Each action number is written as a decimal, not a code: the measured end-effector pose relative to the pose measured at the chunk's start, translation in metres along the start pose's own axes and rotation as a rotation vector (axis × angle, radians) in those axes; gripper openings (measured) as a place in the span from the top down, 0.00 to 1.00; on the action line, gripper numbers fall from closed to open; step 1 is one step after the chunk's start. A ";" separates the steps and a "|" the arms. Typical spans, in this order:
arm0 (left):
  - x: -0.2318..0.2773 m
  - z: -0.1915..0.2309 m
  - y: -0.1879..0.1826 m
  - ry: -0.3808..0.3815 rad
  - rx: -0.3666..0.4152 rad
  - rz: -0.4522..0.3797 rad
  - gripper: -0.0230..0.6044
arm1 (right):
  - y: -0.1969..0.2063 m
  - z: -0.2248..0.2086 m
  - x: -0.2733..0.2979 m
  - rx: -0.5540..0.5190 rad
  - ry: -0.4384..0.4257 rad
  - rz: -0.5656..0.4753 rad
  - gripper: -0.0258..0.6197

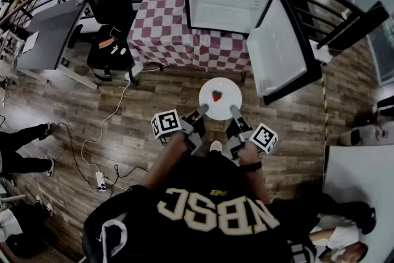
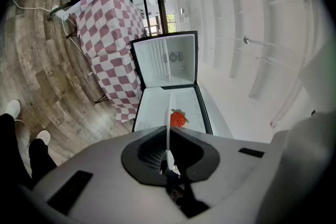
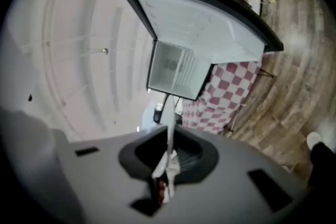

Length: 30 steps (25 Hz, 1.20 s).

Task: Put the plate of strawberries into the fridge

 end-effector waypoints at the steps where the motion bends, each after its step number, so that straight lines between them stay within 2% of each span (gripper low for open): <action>1: 0.002 0.000 0.001 -0.003 0.004 -0.003 0.92 | -0.003 0.000 -0.001 -0.002 -0.006 0.002 0.89; 10: 0.028 0.007 0.020 -0.024 -0.029 -0.030 0.92 | -0.028 -0.018 -0.014 0.004 -0.025 0.040 0.89; 15: 0.054 -0.002 0.045 -0.022 -0.063 -0.050 0.92 | -0.056 -0.024 -0.033 -0.004 -0.034 0.068 0.89; 19: 0.060 0.002 0.050 -0.036 -0.080 -0.058 0.92 | -0.059 -0.031 -0.035 -0.014 -0.059 0.077 0.89; 23: 0.062 0.004 0.045 -0.046 -0.075 -0.070 0.92 | -0.058 -0.040 -0.029 0.022 -0.056 0.084 0.89; 30: 0.083 0.011 0.009 -0.053 -0.091 -0.058 0.92 | -0.075 -0.042 0.009 0.004 -0.023 0.109 0.89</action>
Point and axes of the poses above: the fingertips, and each gripper's own axes: x forward along the fingers, z to its left, y out of its underside, the point moved 2 cm from there along -x, backward along the fingers, and after that the axes turned 8 degrees about -y, right-handed, at the moved point
